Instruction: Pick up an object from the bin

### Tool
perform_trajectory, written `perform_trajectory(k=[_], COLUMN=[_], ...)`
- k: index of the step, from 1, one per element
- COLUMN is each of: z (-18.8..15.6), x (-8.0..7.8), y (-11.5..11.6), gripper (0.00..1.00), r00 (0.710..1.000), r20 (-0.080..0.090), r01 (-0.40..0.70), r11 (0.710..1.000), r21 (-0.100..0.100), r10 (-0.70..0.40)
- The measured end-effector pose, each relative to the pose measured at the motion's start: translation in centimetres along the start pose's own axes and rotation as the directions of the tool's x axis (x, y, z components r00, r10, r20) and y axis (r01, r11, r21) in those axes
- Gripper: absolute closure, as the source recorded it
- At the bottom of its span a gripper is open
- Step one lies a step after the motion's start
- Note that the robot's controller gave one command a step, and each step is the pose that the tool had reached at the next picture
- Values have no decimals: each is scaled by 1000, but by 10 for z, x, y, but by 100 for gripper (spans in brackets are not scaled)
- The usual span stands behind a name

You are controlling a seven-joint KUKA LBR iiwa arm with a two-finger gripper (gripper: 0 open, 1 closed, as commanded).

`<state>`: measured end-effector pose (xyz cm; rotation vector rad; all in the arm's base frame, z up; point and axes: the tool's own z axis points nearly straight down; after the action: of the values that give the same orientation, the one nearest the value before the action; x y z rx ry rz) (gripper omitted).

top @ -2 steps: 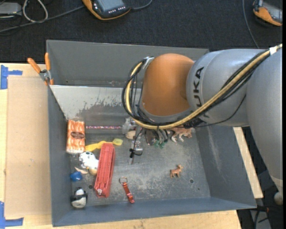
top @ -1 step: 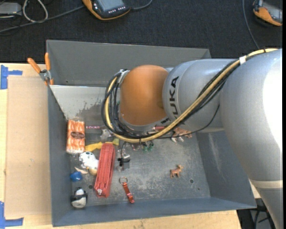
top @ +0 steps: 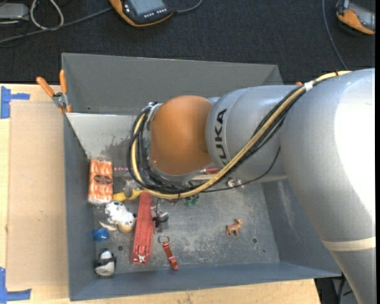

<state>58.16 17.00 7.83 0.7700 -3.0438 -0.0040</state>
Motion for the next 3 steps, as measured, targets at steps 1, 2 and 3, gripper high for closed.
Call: perform_trajectory(k=[1,2,3], z=[-13,2,8], x=[9,12,12], y=[27,17,46], gripper=[0,0,100], r00=[961,975,860], r20=[-3,-2,-2], r01=[276,222,511], r11=[961,975,860], r21=[-1,-1,0], r10=[-276,-222,-511])
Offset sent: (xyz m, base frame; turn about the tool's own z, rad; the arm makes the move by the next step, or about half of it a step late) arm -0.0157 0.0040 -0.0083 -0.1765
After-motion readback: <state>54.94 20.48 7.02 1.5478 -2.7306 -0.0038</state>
